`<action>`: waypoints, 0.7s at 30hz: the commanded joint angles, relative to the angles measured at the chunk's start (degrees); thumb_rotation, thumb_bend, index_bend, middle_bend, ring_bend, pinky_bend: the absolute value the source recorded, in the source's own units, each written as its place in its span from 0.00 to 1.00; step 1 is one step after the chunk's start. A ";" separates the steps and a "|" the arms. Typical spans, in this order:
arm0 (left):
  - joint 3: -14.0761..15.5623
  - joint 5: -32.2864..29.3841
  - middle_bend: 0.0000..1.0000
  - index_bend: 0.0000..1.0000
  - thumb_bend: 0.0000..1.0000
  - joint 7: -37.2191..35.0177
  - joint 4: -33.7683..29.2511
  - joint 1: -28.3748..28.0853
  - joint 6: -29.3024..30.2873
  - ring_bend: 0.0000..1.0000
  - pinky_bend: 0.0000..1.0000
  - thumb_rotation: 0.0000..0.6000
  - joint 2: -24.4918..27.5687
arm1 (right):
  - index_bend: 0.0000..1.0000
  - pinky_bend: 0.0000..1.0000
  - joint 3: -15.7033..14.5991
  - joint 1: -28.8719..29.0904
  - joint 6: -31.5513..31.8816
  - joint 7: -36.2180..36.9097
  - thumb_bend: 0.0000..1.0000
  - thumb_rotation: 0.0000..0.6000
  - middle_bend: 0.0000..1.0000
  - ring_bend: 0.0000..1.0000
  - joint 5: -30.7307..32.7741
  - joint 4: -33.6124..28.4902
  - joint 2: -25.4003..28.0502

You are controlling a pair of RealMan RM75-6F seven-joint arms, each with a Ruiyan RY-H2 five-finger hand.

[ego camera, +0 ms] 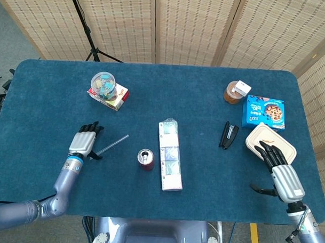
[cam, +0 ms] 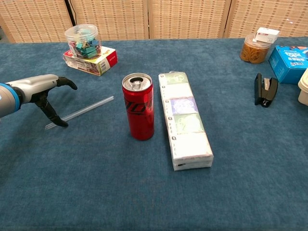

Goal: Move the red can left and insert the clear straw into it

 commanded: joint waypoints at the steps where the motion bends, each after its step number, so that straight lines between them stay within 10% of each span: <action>1: -0.33 0.25 0.00 0.16 0.09 -0.95 1.82 0.06 -1.15 0.00 0.00 1.00 -0.06 | 0.00 0.00 0.02 -0.04 -0.05 -0.16 0.07 1.00 0.00 0.00 0.06 -0.05 -0.06; 21: -2.46 1.42 0.00 0.16 0.09 -5.20 4.72 0.51 -5.07 0.00 0.00 1.00 3.41 | 0.00 0.00 0.11 -0.02 -0.59 -0.99 0.07 1.00 0.00 0.00 0.25 -0.14 -0.38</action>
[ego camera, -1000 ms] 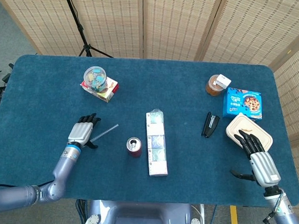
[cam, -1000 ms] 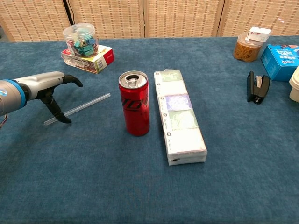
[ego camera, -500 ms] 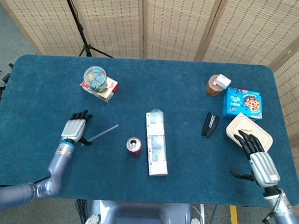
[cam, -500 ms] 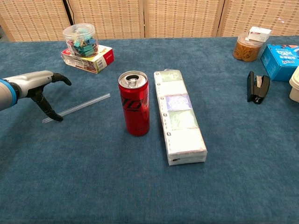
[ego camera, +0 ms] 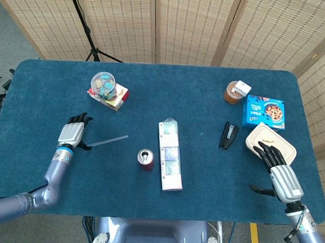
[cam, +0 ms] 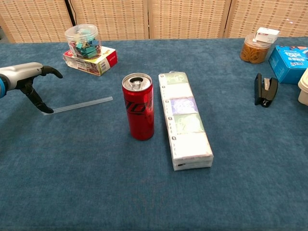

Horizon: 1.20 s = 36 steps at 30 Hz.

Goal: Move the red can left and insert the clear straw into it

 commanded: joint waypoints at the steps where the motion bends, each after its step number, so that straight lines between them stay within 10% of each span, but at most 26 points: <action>1: -0.34 0.32 0.00 0.16 0.09 -0.76 -1.52 0.16 -0.47 0.00 0.00 1.00 1.05 | 0.00 0.00 0.01 0.00 0.01 -0.02 0.07 1.00 0.00 0.00 -0.03 -0.03 0.01; 13: -3.55 -7.21 0.00 0.17 0.14 6.08 -9.70 -5.33 2.53 0.00 0.00 1.00 0.18 | 0.01 0.00 -0.07 0.01 -0.21 0.01 0.07 1.00 0.00 0.00 -0.09 0.11 -0.04; 36: -6.51 -20.97 0.00 0.38 0.27 17.53 -0.13 -14.49 9.28 0.00 0.00 1.00 -12.56 | 0.01 0.00 0.29 0.18 -0.70 1.76 0.07 1.00 0.00 0.00 0.61 0.97 0.10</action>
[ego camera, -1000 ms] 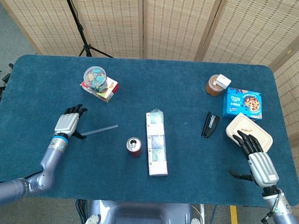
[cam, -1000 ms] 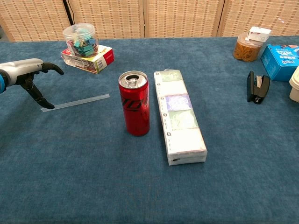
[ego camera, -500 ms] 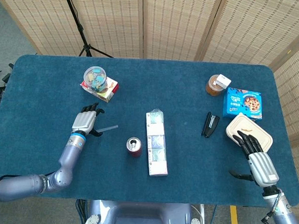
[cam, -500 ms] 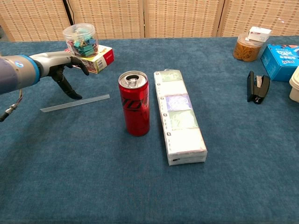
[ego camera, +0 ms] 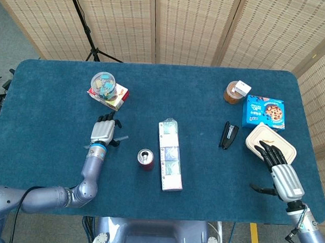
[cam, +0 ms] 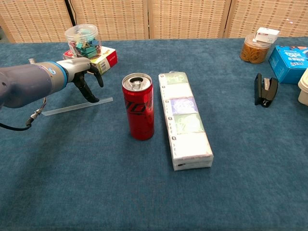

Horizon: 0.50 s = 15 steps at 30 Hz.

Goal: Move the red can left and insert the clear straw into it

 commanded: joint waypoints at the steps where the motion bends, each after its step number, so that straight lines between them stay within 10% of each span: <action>1: -0.29 -0.74 0.00 0.38 0.28 1.18 1.98 -0.81 1.42 0.00 0.00 1.00 -2.29 | 0.01 0.00 0.02 0.07 -0.31 0.27 0.07 1.00 0.00 0.00 0.20 0.21 -0.02; 15: -1.93 -1.04 0.00 0.40 0.32 1.80 3.92 -0.71 1.88 0.00 0.00 1.00 -4.68 | 0.01 0.00 0.09 0.20 -0.64 0.77 0.07 1.00 0.00 0.00 0.40 0.59 -0.07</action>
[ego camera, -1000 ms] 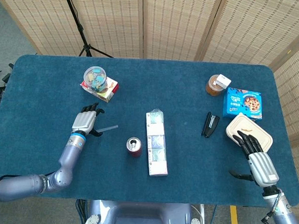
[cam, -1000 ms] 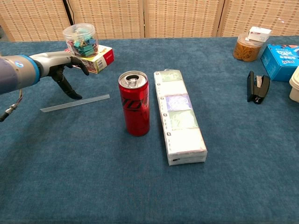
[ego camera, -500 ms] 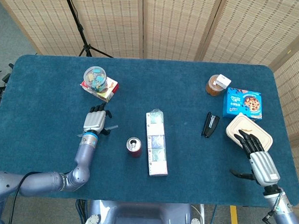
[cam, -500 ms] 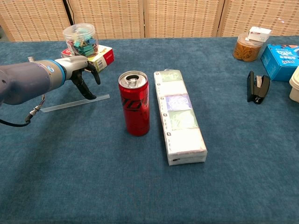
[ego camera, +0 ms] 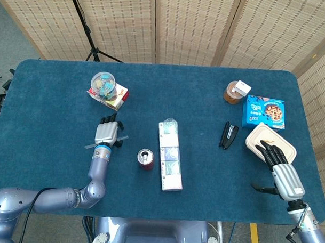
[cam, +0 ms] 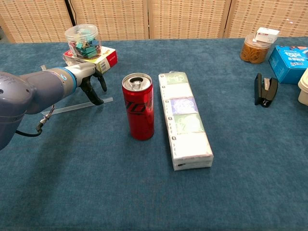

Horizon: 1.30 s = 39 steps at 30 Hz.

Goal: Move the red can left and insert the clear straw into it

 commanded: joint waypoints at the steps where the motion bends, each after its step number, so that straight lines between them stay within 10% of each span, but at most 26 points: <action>1: -0.10 0.32 0.00 0.40 0.32 0.05 0.11 0.08 0.12 0.00 0.00 1.00 -0.28 | 0.01 0.00 0.00 0.01 -0.01 0.01 0.07 1.00 0.00 0.00 -0.03 0.01 0.00; 39: -1.77 3.67 0.00 0.54 0.37 2.41 3.13 1.47 1.43 0.00 0.00 1.00 -4.46 | 0.01 0.00 0.19 -0.04 -0.01 0.72 0.07 1.00 0.00 0.00 0.23 0.06 0.27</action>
